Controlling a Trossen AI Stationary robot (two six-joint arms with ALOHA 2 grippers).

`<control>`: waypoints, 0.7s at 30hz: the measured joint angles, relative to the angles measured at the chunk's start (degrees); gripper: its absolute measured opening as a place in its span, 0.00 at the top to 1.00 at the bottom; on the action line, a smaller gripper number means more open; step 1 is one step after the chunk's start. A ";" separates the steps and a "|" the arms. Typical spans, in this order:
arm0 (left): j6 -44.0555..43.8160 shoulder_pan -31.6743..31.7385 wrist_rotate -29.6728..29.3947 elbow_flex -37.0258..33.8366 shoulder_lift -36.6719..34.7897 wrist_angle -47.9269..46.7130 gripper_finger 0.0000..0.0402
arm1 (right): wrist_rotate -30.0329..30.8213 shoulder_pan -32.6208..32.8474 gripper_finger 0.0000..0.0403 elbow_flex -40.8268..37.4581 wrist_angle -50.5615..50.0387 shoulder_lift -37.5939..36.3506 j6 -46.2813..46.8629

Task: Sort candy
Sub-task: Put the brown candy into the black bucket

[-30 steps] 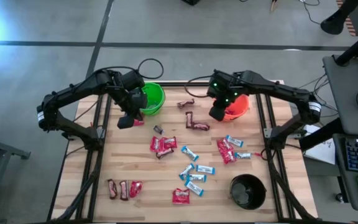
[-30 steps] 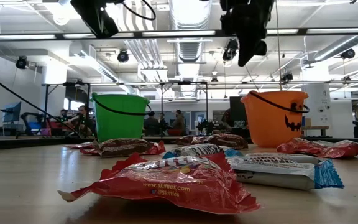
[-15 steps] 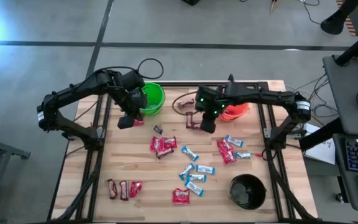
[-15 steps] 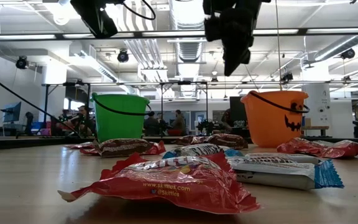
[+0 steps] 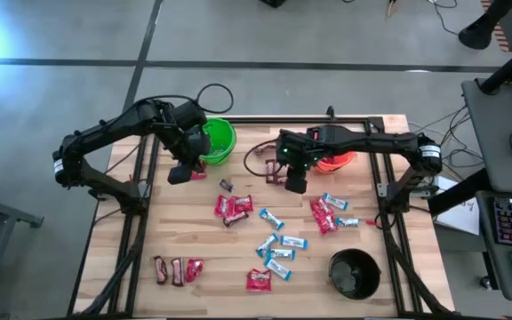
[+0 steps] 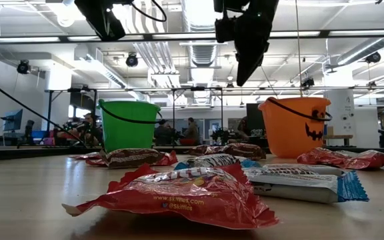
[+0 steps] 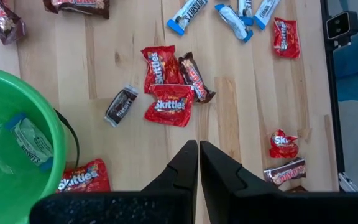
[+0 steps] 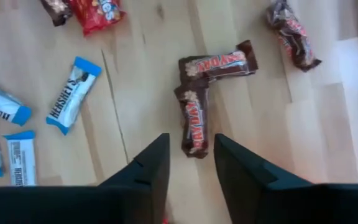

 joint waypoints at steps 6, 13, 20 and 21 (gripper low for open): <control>0.91 0.00 -0.15 0.01 0.00 -0.04 1.00 | 0.03 0.08 0.61 -0.04 0.02 2.63 0.00; 1.01 0.00 -0.14 0.02 0.00 -1.05 1.00 | 4.47 0.05 0.59 -0.31 0.12 7.48 1.27; 3.03 0.00 -0.15 0.02 0.00 -3.37 1.00 | 4.44 0.05 0.60 -0.31 0.39 9.78 5.45; 3.74 0.00 -0.17 0.02 0.00 -3.50 1.00 | 4.44 0.05 0.60 -0.31 0.52 10.07 5.48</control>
